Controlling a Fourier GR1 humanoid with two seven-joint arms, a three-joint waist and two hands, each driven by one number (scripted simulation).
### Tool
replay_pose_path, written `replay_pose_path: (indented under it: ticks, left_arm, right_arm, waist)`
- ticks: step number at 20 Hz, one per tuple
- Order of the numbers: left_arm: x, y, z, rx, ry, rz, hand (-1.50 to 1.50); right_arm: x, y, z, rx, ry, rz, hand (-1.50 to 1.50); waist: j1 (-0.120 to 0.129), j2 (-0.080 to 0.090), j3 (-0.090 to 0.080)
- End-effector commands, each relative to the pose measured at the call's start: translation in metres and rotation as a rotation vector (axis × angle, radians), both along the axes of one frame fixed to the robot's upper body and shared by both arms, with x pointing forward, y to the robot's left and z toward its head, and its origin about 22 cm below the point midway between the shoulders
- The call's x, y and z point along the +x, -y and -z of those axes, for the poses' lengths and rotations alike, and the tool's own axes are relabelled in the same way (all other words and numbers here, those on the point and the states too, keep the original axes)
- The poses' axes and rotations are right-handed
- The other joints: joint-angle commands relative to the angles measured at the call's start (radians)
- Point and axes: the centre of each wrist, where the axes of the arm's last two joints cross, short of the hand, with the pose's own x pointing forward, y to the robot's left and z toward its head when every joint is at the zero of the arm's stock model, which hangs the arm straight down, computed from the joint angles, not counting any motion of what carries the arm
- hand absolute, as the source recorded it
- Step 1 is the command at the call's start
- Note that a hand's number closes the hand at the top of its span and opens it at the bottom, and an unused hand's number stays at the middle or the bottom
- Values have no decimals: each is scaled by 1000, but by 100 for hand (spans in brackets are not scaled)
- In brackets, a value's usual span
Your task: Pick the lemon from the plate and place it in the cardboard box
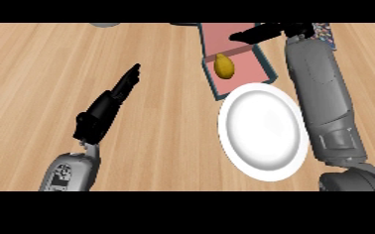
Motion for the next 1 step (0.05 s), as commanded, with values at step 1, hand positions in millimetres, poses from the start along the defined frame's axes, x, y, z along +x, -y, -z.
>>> replay_pose_path:
  ticks: [1]
  left_arm:
    - [-5,8,12,1,-5,-17,0]
  right_arm:
    - [0,34,5,178,18,24,-150]
  waist:
    - [-9,-3,-1]
